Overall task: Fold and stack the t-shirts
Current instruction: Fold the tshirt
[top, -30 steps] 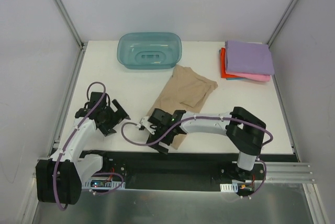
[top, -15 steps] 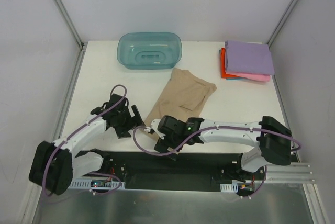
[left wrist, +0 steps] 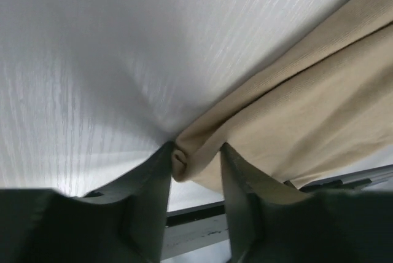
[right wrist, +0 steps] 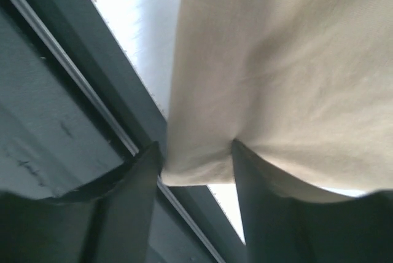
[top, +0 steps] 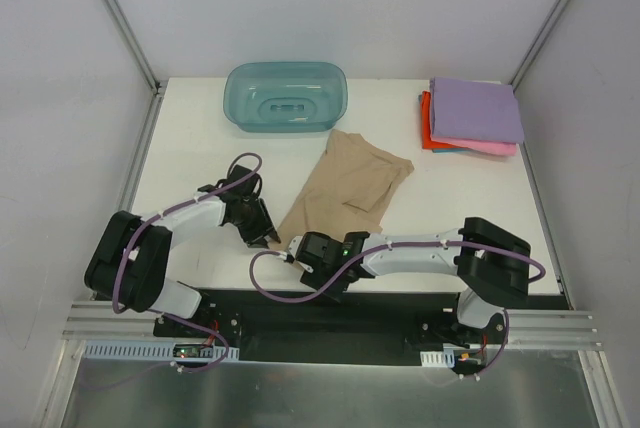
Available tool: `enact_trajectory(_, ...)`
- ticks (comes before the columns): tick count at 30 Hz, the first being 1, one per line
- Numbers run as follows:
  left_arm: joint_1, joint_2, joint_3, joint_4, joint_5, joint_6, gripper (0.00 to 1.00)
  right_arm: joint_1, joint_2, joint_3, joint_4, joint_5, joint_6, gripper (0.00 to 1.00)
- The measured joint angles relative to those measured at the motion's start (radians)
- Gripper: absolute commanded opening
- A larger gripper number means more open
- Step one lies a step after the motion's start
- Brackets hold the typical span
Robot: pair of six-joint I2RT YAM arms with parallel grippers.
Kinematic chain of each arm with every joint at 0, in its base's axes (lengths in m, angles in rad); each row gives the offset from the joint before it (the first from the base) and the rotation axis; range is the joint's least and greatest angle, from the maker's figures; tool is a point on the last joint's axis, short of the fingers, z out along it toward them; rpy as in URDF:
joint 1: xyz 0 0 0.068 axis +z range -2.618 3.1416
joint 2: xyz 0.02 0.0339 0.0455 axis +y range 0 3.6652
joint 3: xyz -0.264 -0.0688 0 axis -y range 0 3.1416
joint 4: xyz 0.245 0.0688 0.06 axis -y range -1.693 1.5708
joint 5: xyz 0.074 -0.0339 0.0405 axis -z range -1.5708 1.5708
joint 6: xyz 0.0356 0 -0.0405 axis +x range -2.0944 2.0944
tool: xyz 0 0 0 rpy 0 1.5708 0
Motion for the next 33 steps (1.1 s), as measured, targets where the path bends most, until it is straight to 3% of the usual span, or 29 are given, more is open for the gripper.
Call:
enact_trajectory(2, 0.0, 0.018, 0.0, 0.02, 0.007, -0.003, 0.0, 0.0, 0.008, 0.0, 0.002, 0.013, -0.004, 0.38)
enact_trajectory(8, 0.0, 0.027, -0.01, 0.052, 0.031, -0.011, 0.0, -0.001, 0.011, 0.0, 0.002, 0.045, -0.003, 0.2)
enact_trajectory(12, -0.006, -0.076, -0.071, 0.053, 0.004, -0.026, 0.0, -0.003, -0.002, 0.0, 0.003, -0.005, 0.004, 0.01)
enact_trajectory(25, -0.007, -0.674, -0.105, -0.27, -0.132, -0.095, 0.0, -0.003, -0.266, 0.004, 0.047, -0.403, 0.029, 0.0)
enact_trajectory(29, -0.007, -0.737, -0.05, -0.324, -0.137, -0.105, 0.0, -0.032, -0.337, 0.016, 0.042, -0.448, 0.045, 0.01)
enact_trajectory(33, -0.007, -0.696, 0.053, -0.339, -0.159, -0.105, 0.0, -0.111, -0.384, 0.019, 0.01, -0.46, 0.053, 0.01)
